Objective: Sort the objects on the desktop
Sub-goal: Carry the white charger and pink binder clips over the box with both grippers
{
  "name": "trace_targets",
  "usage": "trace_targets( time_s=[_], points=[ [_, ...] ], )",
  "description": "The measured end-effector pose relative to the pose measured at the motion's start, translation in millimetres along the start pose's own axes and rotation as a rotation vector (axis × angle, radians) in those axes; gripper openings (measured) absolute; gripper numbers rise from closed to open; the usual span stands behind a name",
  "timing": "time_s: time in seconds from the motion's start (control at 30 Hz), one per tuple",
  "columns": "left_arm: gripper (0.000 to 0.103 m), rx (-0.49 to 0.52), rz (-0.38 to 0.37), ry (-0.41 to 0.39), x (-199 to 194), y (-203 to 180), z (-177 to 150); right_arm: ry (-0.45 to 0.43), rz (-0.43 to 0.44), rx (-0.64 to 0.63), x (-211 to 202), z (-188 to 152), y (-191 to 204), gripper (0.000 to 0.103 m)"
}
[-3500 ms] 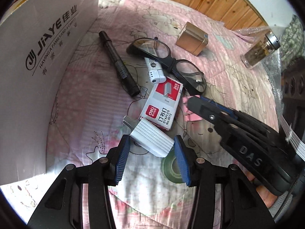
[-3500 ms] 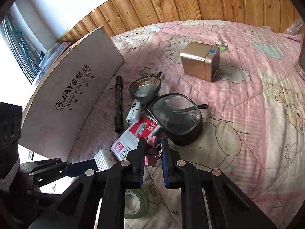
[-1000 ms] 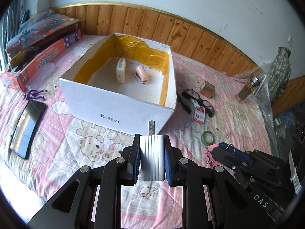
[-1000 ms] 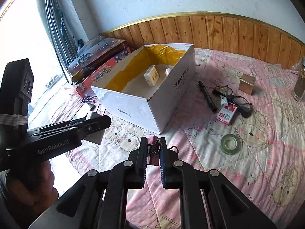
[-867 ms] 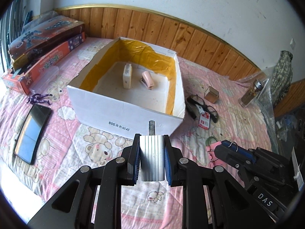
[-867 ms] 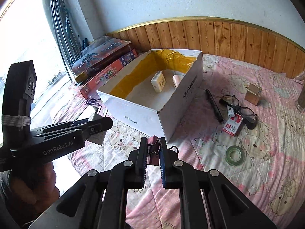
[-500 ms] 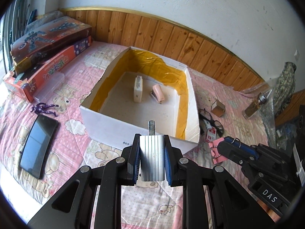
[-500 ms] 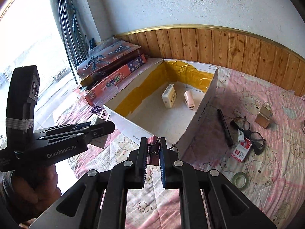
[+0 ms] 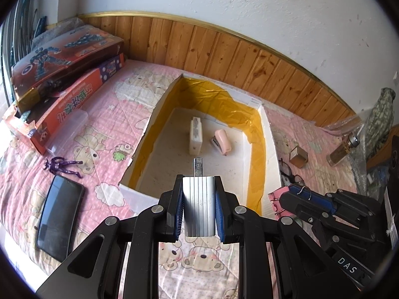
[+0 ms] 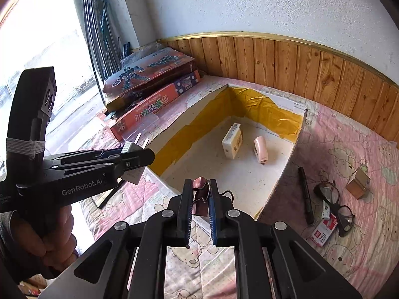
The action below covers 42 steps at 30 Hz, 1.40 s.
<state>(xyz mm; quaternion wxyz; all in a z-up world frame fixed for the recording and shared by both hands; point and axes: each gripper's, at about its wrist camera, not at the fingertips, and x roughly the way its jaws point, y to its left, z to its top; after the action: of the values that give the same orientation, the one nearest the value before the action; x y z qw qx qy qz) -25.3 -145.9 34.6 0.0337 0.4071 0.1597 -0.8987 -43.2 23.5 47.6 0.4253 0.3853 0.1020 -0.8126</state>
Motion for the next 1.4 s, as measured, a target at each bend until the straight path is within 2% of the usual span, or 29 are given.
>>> trace_targets(
  time_s=[0.47, 1.07, 1.4],
  points=[
    [0.022, 0.038, 0.015, 0.06, 33.9, 6.6, 19.4, 0.086, 0.023, -0.004, 42.5, 18.8, -11.7, 0.013],
    [0.022, 0.046, -0.016, 0.209, 73.9, 11.1, 30.7, 0.246, 0.068, 0.008, 98.8, 34.5, -27.1, 0.013],
    [0.022, 0.083, 0.003, 0.29, 96.5, 9.6, 25.5, 0.35, 0.088, 0.002, 126.8, 33.2, -27.9, 0.013]
  ],
)
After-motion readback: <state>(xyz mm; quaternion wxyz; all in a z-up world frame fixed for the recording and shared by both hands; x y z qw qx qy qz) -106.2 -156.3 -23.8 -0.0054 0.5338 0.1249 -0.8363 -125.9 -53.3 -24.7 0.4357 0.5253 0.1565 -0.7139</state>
